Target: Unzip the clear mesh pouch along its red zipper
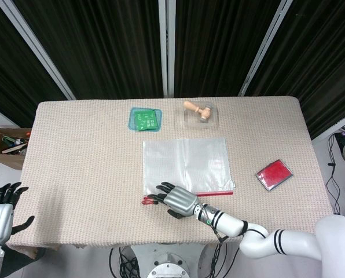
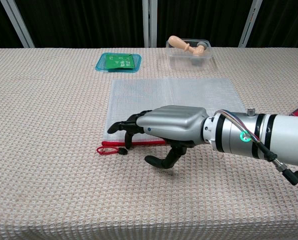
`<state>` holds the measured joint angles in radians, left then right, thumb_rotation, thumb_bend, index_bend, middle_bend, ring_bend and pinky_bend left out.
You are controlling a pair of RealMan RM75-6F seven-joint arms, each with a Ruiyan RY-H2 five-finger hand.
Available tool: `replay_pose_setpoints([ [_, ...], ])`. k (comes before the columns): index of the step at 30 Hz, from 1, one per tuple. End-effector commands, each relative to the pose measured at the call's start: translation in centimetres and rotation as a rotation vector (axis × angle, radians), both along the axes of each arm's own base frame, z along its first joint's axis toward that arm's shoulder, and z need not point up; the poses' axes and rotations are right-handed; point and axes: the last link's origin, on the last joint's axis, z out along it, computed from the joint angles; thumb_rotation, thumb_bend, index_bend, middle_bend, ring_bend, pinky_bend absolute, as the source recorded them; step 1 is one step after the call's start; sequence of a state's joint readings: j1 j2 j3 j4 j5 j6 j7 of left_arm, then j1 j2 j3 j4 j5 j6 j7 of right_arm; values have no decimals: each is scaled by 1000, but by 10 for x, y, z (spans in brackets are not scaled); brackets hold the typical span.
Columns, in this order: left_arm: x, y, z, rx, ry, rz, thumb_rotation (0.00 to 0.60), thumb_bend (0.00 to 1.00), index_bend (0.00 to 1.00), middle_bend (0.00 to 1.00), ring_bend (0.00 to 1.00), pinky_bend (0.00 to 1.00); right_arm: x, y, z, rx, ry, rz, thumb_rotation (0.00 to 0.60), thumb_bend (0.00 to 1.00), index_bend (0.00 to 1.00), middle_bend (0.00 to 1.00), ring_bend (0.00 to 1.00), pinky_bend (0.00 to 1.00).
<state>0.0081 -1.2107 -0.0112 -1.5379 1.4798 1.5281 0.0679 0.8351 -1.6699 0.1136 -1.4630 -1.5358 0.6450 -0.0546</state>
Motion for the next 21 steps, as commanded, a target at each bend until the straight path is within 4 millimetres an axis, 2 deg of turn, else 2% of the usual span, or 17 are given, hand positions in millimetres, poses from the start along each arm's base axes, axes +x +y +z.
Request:
replay_pose_setpoints([
  [1,-1,0,1,1,-1,0,600,152,217,130,83,136,6,0,-6,10,1,11,600,442,0,234,0,0],
  [13,-5,-2,1,3,-8,5,600,152,218,130,83,136,42,24,-27,75,-39,144,600,436,0,234,0,0],
  [18,-5,-1,0,0,-10,-2,600,152,217,130,84,136,48,22,-19,57,-42,192,600,421,1,234,0,0],
  [21,-6,-1,0,2,-9,-2,600,152,218,130,84,136,52,15,-13,18,-47,216,600,380,60,237,0,0],
])
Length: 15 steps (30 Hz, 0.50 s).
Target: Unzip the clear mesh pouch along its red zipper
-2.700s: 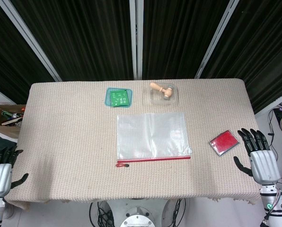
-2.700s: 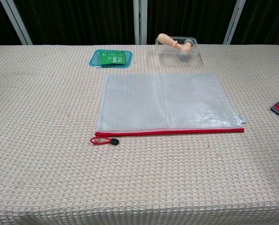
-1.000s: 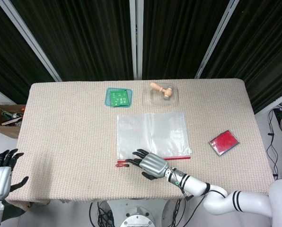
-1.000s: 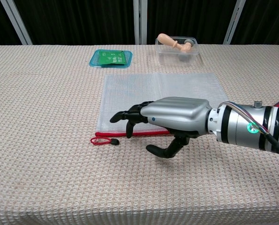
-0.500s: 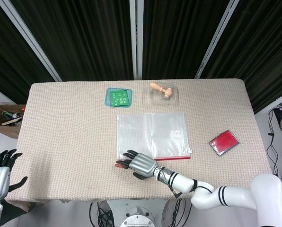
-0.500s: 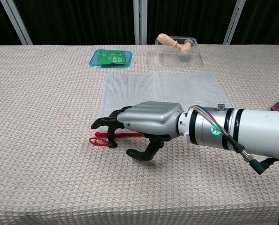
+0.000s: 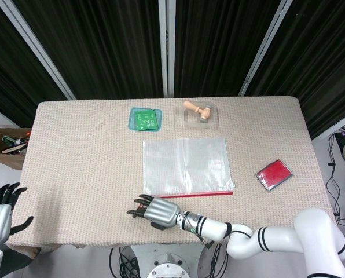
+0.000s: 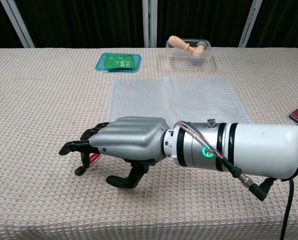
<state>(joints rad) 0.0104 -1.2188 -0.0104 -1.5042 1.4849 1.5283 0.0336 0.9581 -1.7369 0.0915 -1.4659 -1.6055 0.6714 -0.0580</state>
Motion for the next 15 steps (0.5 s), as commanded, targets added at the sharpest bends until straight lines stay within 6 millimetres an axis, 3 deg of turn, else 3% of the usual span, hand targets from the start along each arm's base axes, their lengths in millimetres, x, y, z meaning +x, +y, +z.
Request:
replay_pose_setpoints([
  [1,0,0,0,1,-1,0,600,151,218,130,83,136,5,-7,4,-48,-8,33,600,360,112,236,0,0],
  [7,0,0,-2,-3,-4,0,600,152,217,130,83,136,17,-16,-13,-156,11,129,600,272,364,186,0,0],
  [15,-2,-1,-1,-3,-5,11,600,152,217,130,84,136,28,-14,-38,-225,-20,198,600,246,445,175,0,0],
])
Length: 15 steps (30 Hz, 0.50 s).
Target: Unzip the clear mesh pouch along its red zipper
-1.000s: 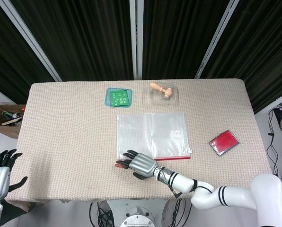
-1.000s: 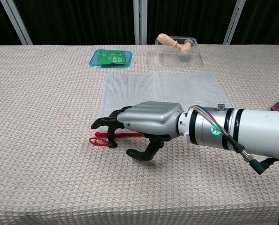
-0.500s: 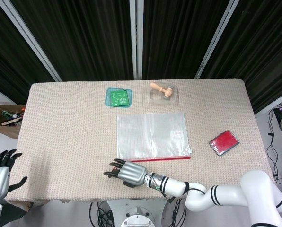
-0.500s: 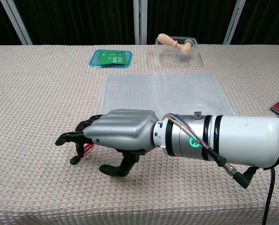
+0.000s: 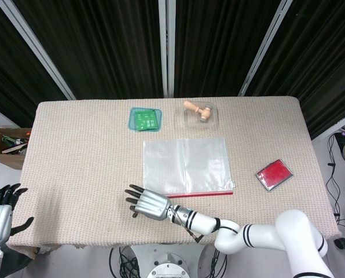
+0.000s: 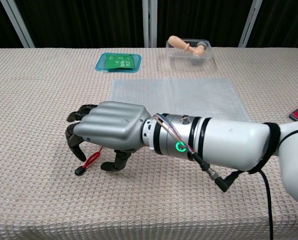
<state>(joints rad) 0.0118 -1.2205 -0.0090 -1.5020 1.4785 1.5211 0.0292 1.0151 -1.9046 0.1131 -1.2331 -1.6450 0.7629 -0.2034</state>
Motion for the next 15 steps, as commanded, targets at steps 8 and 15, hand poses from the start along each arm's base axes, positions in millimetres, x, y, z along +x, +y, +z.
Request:
replay_pose_setpoints([
  [8,-2,-1,3,4,-6,2,600,152,217,130,84,136,5,2,-20,-31,-20,45,600,242,451,177,0,0],
  [15,-2,-1,3,5,-11,-1,600,152,218,130,83,136,6,1,-24,-29,-17,32,600,281,461,179,0,0],
])
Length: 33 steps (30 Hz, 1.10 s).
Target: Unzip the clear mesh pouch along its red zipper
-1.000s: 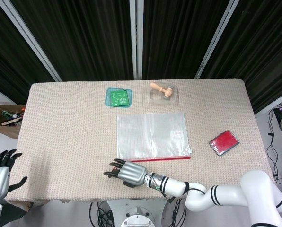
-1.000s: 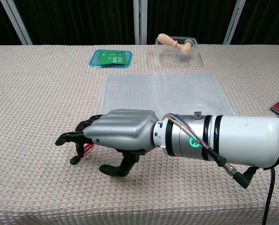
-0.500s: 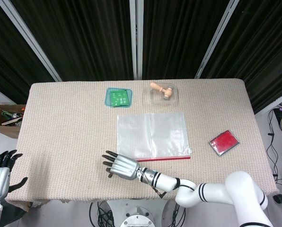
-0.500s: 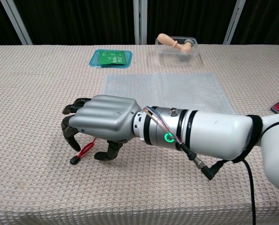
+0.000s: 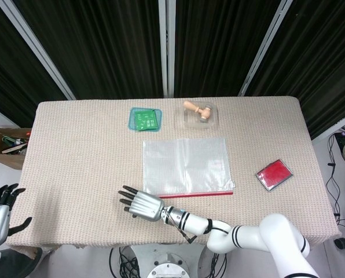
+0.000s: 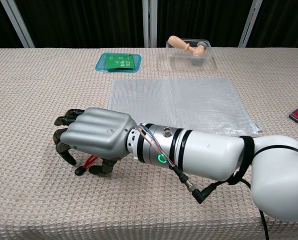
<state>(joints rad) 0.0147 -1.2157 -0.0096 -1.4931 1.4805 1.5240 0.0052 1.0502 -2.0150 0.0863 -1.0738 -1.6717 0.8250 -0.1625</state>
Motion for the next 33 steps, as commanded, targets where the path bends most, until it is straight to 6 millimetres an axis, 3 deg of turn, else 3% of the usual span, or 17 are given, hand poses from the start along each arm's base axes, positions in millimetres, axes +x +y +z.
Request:
replay_pose_setpoints([
  [1,0,0,0,0,-3,-1,600,152,217,130,83,136,0,0,-1,1,1,-3,600,287,463,180,0,0],
  [17,-2,-1,0,1,-17,0,600,152,217,129,83,136,1,-3,-7,0,17,-22,600,330,519,193,0,0],
  [24,-2,-1,0,1,-20,-7,600,151,217,129,83,136,3,-2,-5,-5,-3,-14,600,460,656,244,0,0],
  [33,1,9,-9,-59,-79,-31,600,151,217,130,83,135,7,-3,16,-35,-82,14,600,505,822,290,0,0],
])
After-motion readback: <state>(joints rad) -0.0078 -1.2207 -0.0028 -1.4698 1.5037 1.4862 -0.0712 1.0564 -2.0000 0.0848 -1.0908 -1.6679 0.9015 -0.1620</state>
